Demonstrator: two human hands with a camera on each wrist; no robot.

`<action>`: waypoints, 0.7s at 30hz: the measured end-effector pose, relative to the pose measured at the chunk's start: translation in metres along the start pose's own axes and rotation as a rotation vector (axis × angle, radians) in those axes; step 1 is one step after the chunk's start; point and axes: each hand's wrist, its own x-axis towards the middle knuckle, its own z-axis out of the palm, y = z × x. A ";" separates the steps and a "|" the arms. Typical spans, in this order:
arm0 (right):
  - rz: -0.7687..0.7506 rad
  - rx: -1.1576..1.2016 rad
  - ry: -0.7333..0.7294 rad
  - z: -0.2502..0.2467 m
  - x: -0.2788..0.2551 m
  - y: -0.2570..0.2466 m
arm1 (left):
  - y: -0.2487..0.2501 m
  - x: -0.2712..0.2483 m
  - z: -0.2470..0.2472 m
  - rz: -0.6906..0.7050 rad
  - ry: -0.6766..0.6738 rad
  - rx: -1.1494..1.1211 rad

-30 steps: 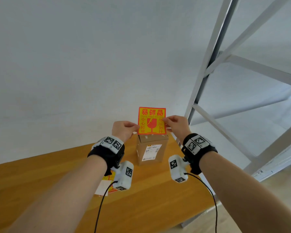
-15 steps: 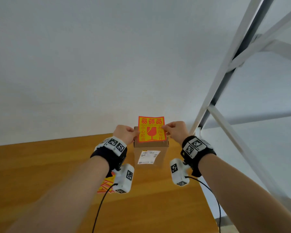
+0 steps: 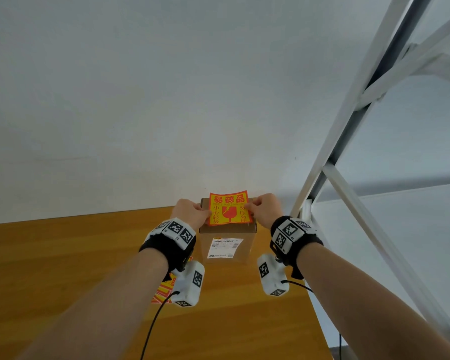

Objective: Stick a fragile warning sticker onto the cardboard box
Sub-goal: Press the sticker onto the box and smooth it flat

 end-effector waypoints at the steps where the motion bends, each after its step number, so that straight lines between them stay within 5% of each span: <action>1: 0.000 -0.011 -0.001 0.001 0.000 0.001 | -0.002 0.001 0.001 0.003 -0.005 0.001; 21: -0.002 -0.194 0.026 0.004 0.001 -0.005 | -0.005 0.010 0.009 -0.002 -0.007 0.130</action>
